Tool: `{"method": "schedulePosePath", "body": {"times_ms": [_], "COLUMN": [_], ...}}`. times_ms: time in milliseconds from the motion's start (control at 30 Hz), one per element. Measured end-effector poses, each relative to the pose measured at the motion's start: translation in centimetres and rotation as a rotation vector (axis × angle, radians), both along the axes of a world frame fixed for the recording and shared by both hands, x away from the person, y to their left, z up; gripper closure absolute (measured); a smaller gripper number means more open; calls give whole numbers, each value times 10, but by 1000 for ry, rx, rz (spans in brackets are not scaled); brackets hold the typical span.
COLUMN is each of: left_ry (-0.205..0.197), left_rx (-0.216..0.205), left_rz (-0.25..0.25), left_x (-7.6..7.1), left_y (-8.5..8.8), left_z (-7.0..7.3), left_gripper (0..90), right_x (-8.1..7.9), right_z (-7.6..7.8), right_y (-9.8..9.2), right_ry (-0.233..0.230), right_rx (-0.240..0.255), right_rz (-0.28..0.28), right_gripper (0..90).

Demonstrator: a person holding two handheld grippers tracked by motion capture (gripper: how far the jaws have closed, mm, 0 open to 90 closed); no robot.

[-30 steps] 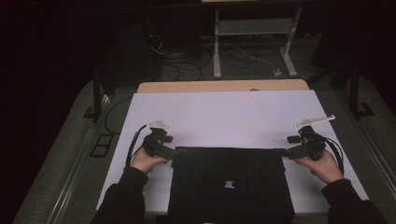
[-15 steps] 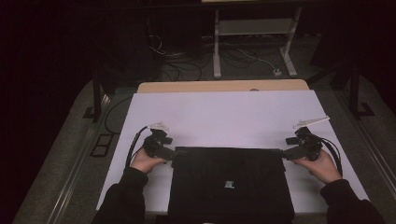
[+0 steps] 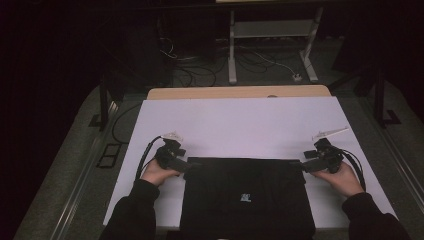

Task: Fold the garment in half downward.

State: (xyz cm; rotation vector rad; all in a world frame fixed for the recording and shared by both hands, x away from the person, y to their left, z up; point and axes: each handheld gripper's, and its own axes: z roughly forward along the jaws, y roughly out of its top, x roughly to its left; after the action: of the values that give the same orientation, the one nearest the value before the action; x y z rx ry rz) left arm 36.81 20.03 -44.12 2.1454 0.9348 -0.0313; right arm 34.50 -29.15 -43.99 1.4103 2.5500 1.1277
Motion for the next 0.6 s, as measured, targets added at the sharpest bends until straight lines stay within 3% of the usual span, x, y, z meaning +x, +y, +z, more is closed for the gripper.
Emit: {"method": "schedulePosePath", "body": {"times_ms": [100,200,600], "left_ry": [18,16,-1], "left_rx": [-15,-2,2], "left_rz": [2,5,39], "left_x": [2,2,5], "left_y": [1,1,4], "left_z": [-1,-1,-2], "left_gripper": [0,2,160], "right_x": [1,2,4], "right_z": [-1,-3,-5], "right_y": [-1,-2,-2], "right_ry": [-2,0,3], "right_rx": [3,-1,6], "right_rz": [0,0,23], "right_gripper": [137,164,370]}}
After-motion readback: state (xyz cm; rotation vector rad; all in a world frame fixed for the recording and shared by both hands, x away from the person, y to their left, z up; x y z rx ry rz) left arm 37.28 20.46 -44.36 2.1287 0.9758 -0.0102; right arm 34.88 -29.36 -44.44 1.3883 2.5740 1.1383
